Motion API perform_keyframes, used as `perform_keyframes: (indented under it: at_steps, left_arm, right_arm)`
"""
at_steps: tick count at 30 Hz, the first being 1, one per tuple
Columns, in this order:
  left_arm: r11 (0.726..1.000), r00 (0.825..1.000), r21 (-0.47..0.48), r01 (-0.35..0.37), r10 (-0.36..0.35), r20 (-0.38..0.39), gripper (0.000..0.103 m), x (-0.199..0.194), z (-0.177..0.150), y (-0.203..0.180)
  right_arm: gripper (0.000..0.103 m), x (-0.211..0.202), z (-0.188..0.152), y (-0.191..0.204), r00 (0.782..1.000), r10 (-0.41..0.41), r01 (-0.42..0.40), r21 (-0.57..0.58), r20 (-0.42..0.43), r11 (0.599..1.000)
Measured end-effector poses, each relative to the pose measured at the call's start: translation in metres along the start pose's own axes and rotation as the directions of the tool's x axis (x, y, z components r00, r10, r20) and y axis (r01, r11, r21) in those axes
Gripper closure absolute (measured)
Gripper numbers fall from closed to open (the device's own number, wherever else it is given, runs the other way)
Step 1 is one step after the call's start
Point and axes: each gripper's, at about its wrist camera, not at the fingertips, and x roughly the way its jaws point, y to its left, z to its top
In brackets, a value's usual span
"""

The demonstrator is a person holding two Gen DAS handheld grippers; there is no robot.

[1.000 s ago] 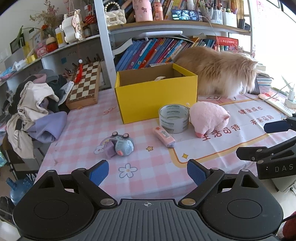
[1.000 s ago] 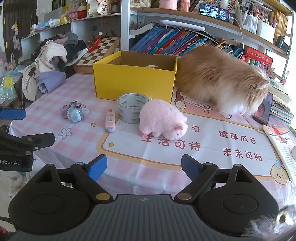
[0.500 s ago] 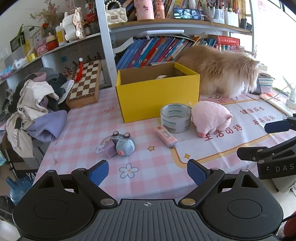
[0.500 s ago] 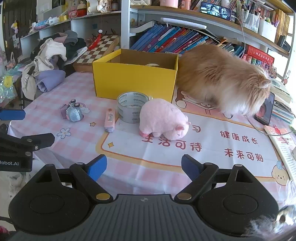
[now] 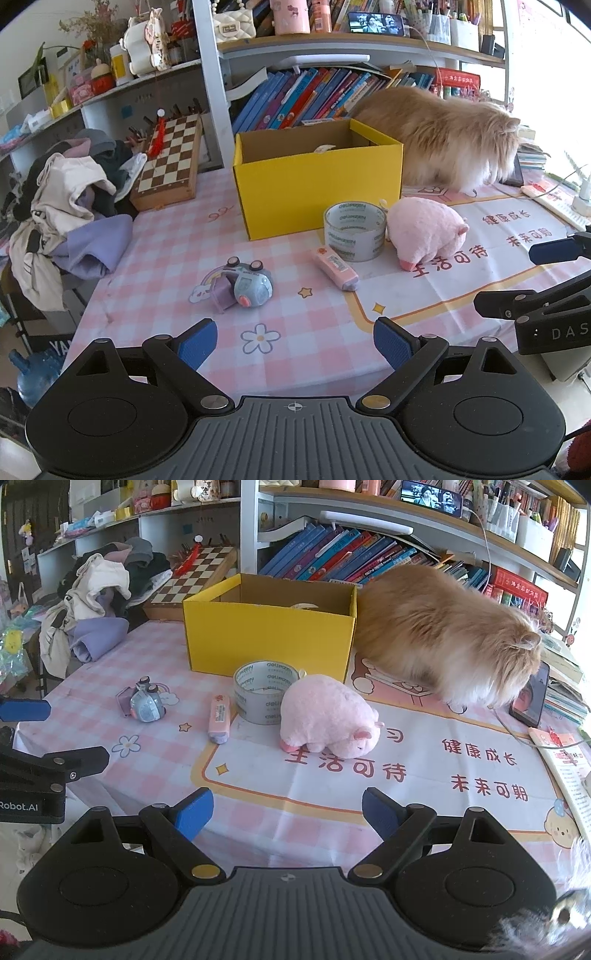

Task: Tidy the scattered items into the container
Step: 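Move both tools down toward the blue toy car and pink plush pig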

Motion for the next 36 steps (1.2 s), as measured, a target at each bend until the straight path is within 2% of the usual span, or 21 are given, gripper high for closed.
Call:
perform_keyframes:
  at_steps: [13, 17, 29, 36]
  left_arm:
    - [1.0, 1.0, -0.012, 0.008, -0.009, -0.021, 0.009, 0.009, 0.001, 0.008]
    - [1.0, 1.0, -0.012, 0.008, -0.008, -0.02, 0.003, 0.011, 0.001, 0.01]
    - [1.0, 0.999, -0.01, 0.025, -0.025, -0.045, 0.003, 0.022, 0.002, 0.011]
    - [0.999, 0.998, -0.014, 0.028, -0.029, -0.059, 0.002, 0.028, 0.002, 0.011]
  right_arm:
    - [0.014, 0.009, 0.004, 0.003, 1.0, -0.008, 0.008, -0.008, -0.026, 1.0]
    - [0.011, 0.012, 0.006, 0.004, 0.999, -0.008, 0.008, -0.006, -0.032, 1.0]
    - [0.01, 0.021, 0.01, 0.002, 0.999, -0.014, 0.014, -0.004, -0.052, 1.0]
    - [0.006, 0.026, 0.012, 0.001, 0.998, -0.017, 0.016, -0.008, -0.062, 1.0]
